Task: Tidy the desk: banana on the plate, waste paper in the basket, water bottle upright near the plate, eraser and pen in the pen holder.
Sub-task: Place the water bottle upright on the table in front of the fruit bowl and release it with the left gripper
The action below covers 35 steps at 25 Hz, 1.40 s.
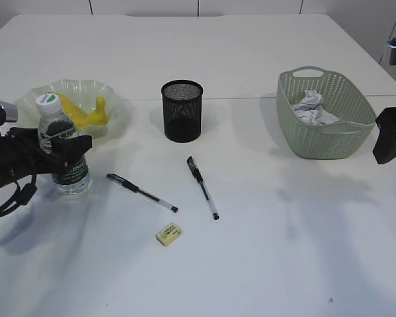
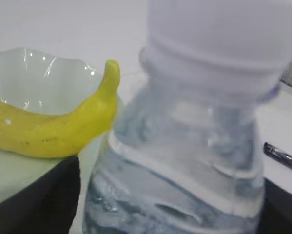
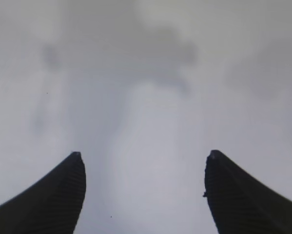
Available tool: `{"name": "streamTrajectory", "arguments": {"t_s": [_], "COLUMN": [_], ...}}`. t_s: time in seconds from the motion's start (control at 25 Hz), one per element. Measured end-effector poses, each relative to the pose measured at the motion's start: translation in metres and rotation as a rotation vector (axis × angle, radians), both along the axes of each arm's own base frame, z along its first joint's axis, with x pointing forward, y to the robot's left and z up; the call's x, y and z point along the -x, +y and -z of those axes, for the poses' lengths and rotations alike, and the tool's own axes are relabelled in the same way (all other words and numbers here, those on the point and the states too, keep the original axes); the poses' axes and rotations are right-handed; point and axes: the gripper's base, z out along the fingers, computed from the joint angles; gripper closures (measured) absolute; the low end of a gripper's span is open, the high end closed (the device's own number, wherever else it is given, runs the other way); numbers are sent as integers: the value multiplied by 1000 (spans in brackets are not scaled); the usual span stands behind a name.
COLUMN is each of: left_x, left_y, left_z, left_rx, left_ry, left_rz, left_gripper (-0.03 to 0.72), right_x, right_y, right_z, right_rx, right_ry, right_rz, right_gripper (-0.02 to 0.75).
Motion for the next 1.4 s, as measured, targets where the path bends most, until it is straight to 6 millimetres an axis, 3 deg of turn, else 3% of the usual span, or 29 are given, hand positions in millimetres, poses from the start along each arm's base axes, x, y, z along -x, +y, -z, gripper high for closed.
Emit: {"name": "streamTrajectory", "arguments": {"t_s": [0.72, 1.4], "left_x": [5, 30], "left_y": [-1, -9], "left_z": [-73, -140], "left_rx": [-9, -51], "left_ry": [-215, -388], "left_rz": [5, 118], "left_gripper": [55, 92], "right_x": [0, 2], "right_y": [0, 0], "right_z": [0, 0], "right_rx": [0, 2], "right_ry": [3, 29], "right_rz": [-2, -6], "right_gripper": [170, 170]}}
